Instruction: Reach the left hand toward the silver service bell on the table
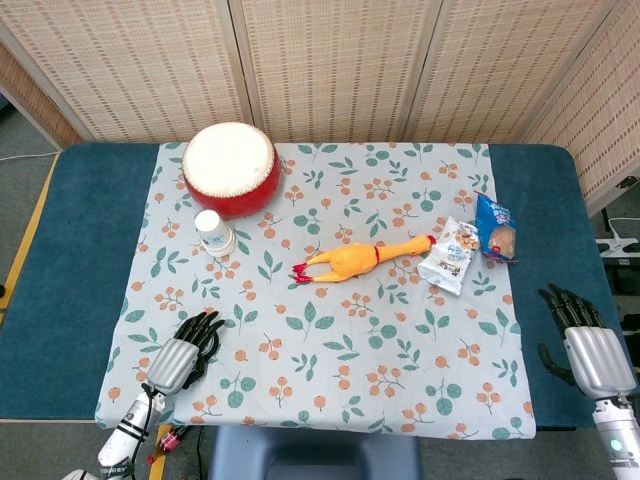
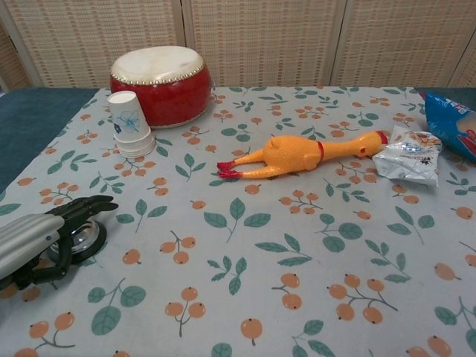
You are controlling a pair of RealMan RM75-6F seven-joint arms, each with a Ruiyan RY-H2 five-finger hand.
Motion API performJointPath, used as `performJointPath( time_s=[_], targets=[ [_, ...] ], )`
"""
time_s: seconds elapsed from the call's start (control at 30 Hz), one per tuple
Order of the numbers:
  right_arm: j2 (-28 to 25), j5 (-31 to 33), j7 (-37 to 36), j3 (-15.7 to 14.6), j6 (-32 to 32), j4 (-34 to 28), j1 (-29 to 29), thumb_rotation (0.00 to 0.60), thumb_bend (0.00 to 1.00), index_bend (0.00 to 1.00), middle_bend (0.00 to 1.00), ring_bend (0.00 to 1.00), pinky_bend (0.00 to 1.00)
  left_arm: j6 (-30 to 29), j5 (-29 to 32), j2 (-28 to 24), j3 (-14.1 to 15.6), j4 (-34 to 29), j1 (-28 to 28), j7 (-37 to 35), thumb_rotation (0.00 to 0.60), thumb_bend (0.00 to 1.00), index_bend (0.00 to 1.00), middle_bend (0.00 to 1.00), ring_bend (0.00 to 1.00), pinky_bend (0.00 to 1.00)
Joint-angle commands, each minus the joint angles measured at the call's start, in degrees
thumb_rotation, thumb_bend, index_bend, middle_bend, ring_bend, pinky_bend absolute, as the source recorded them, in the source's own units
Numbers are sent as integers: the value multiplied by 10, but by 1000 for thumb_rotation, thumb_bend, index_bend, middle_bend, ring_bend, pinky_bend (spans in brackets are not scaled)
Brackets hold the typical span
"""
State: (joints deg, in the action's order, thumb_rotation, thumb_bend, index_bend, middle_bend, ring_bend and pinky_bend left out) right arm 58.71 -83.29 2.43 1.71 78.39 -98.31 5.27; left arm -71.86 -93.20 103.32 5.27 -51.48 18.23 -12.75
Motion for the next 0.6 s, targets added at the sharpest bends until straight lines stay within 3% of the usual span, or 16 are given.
performJointPath(
  time_s=[0.03,0.2,0.33,0.43,0.6],
  targets=[
    [-1,1,-2,1,0,0,0,600,381,13,0,0,92,-42,-7,-29,-13,-32,-1,13,600,1000,0,0,0,90],
    [1,10,-1,6,-1,1,2,600,381,13,0,0,92,-92,-18,-139,-17,-140,-11,85,600,1000,0,0,0,125],
    [5,12,7,6,-2,0,3,600,381,13,0,0,92,-101,9,-238,-9,-241,-39,130,600,1000,0,0,0,165],
    [7,10,10,4,-3,1,3,600,381,14,0,0,92,-97,40,-283,-17,-302,-49,144,600,1000,3,1,9,190],
    [7,16,16,5,-8,0,5,600,381,14,0,0,92,-84,62,-318,-14,-316,-61,168,600,1000,25,37,23,196]
  ],
)
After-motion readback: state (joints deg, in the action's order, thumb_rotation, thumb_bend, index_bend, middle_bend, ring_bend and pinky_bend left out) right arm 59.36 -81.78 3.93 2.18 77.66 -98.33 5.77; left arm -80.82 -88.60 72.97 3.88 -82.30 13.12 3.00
